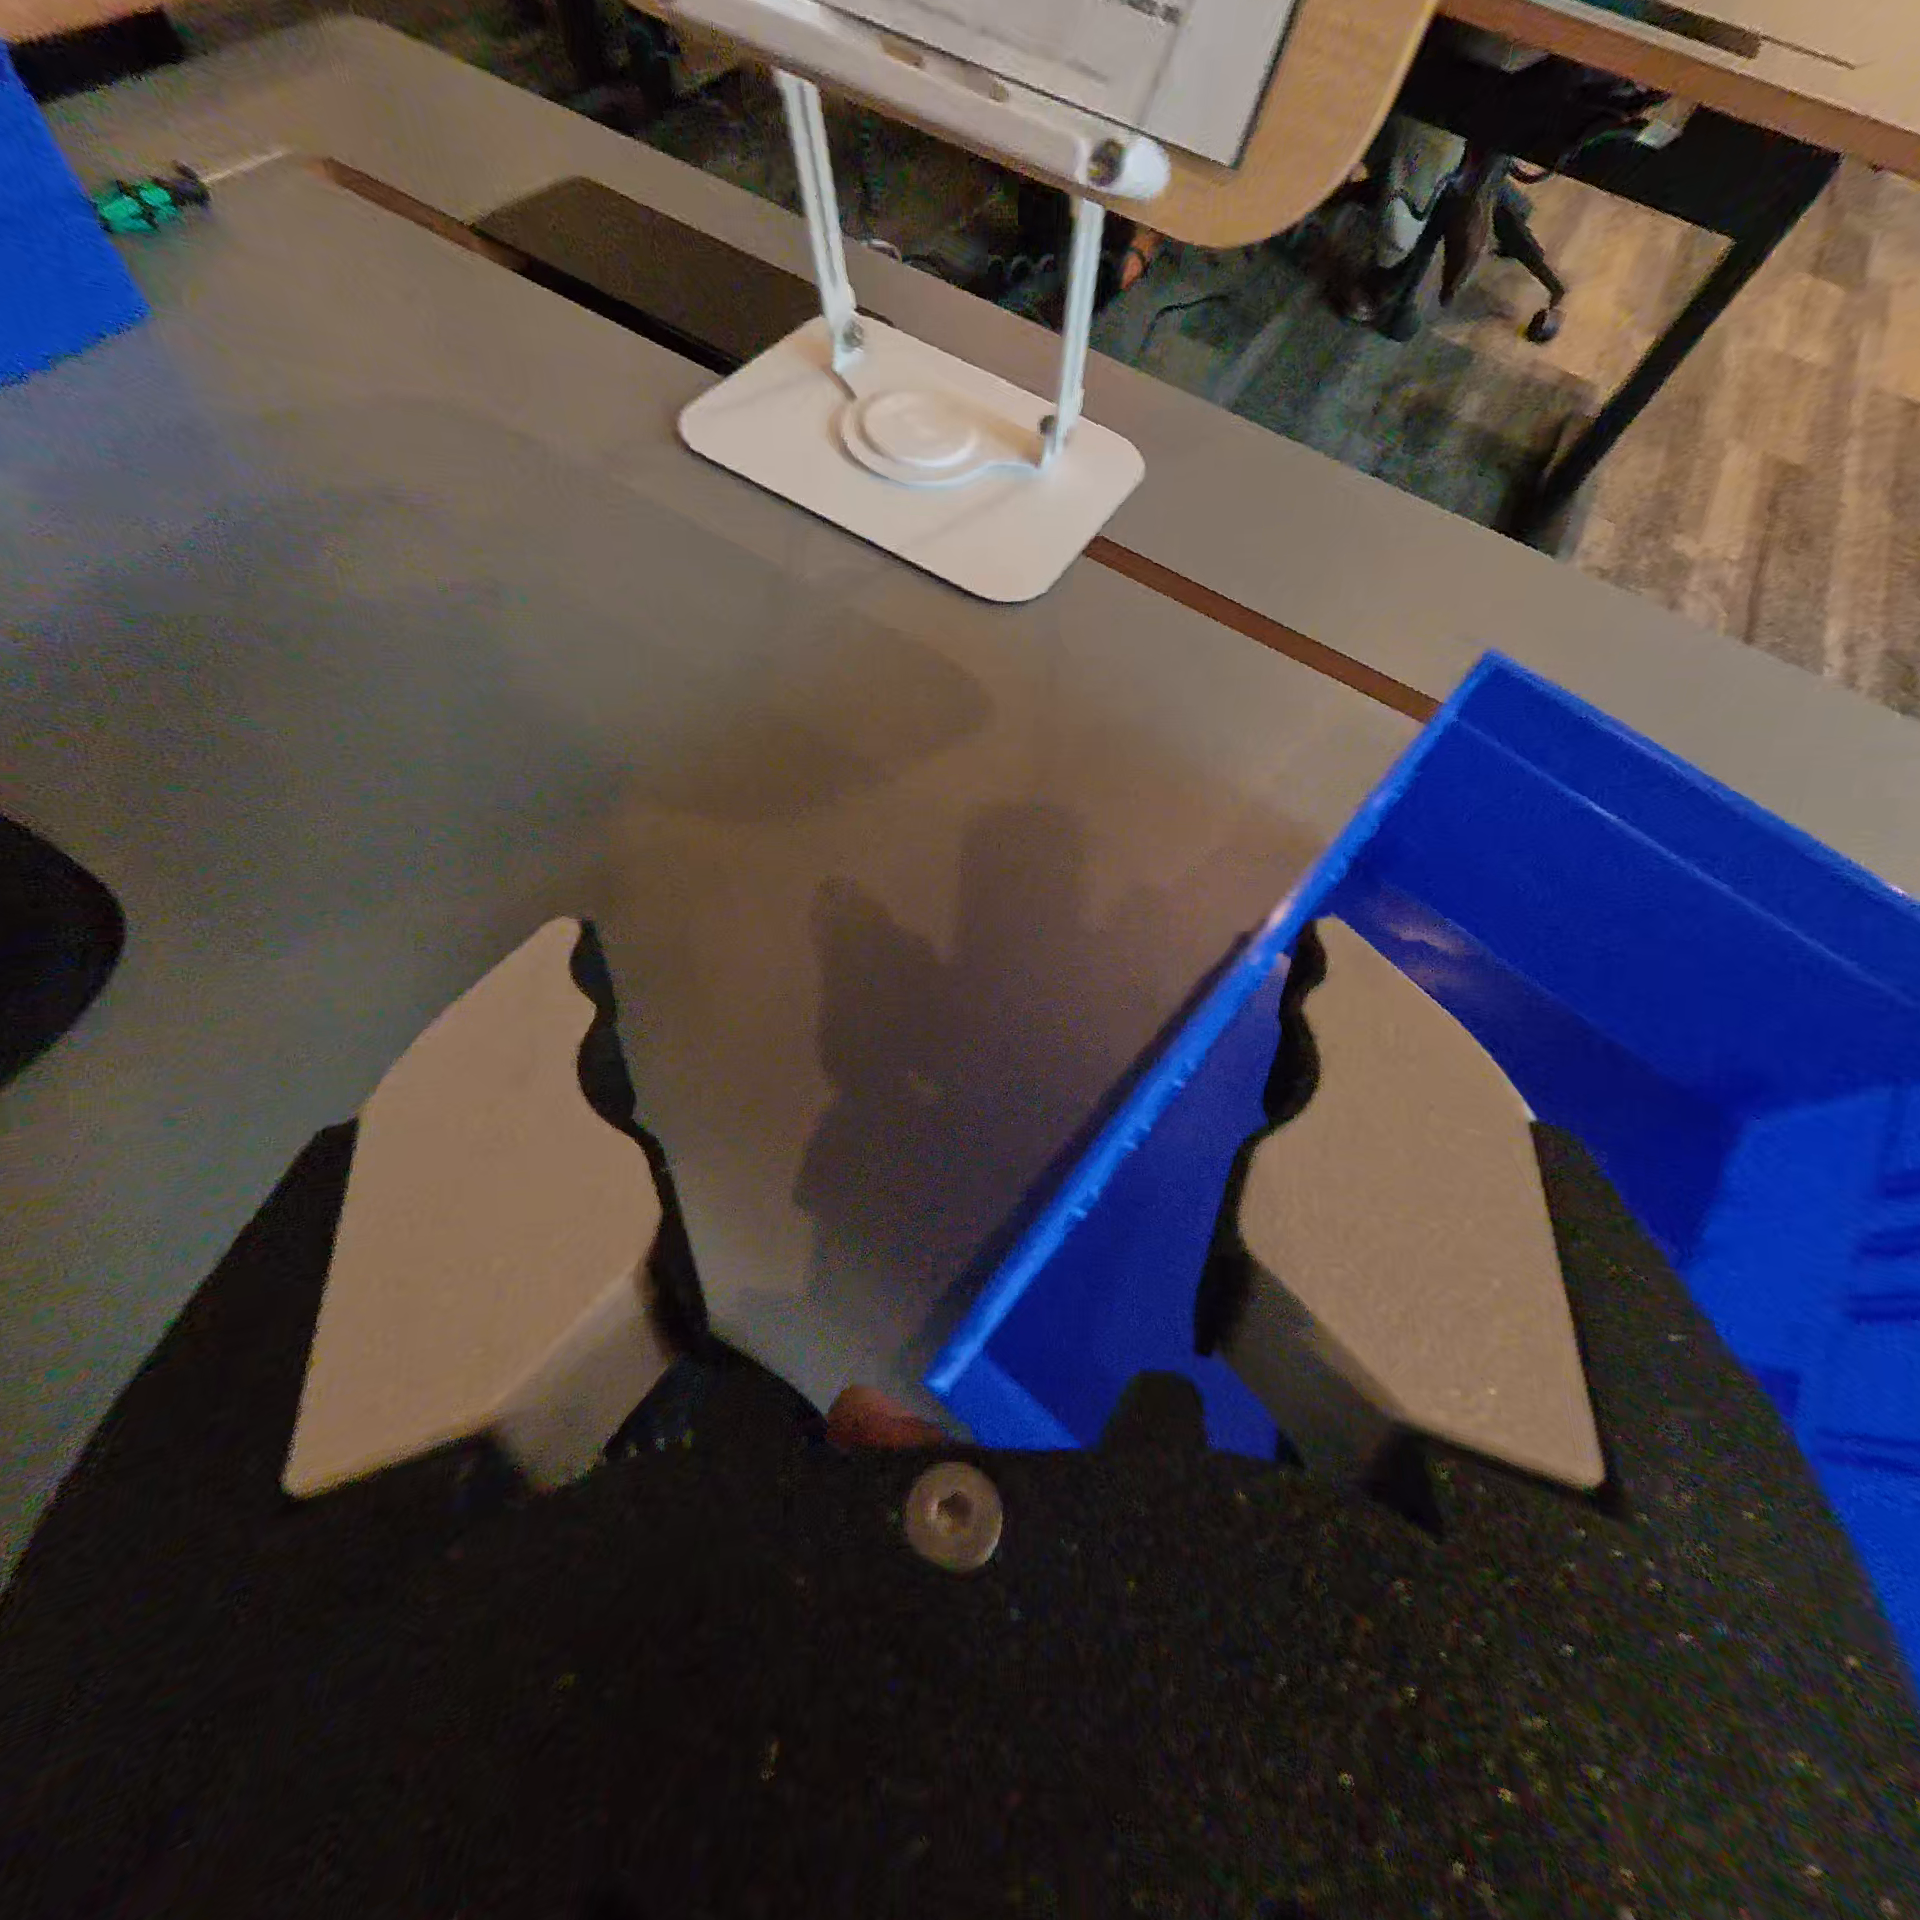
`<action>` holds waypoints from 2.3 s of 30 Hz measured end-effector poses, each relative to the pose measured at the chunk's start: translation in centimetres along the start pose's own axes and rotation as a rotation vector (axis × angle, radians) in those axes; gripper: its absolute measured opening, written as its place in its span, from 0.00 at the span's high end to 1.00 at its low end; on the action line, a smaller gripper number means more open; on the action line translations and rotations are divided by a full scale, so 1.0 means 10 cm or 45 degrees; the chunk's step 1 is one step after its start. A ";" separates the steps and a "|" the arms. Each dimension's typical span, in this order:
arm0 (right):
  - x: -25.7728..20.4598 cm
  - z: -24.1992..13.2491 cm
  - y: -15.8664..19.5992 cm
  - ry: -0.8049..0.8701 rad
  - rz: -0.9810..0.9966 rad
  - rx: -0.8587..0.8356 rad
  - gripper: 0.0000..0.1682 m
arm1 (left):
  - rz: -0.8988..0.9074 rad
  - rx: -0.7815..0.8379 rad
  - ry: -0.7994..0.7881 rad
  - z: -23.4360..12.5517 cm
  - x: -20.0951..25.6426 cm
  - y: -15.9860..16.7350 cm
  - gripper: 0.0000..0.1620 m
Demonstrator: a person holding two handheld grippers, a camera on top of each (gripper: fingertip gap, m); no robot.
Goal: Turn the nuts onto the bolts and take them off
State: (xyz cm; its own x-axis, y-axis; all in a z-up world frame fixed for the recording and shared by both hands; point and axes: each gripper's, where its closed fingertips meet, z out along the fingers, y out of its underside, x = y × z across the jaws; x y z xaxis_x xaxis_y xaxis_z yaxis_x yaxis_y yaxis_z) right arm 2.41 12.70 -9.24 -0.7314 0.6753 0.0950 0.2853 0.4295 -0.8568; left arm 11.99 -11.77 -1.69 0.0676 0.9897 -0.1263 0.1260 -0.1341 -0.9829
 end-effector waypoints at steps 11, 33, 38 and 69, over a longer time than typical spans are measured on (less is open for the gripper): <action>-0.61 0.08 -0.16 -0.126 0.030 0.045 0.31 | 0.034 -0.107 -0.145 -0.53 -1.30 0.30 0.46; -0.40 -0.44 -1.43 0.002 0.008 0.389 0.29 | 0.032 0.206 -0.164 -0.71 -1.88 -0.80 0.50; -0.21 -0.40 -1.77 0.191 -0.002 0.389 0.13 | -0.105 0.196 -0.205 -0.44 -1.75 -1.03 0.31; 0.20 -0.22 -1.75 0.189 -0.143 0.658 0.27 | 0.075 0.911 0.081 -0.32 -1.30 -1.44 0.55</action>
State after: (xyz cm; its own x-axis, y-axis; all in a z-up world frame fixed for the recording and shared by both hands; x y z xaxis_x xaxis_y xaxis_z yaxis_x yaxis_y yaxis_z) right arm -2.67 7.88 7.02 -0.6339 0.7355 0.2390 -0.1586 0.1788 -0.9710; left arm 12.49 -22.89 14.53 0.1144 0.9740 -0.1955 -0.5575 -0.1000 -0.8242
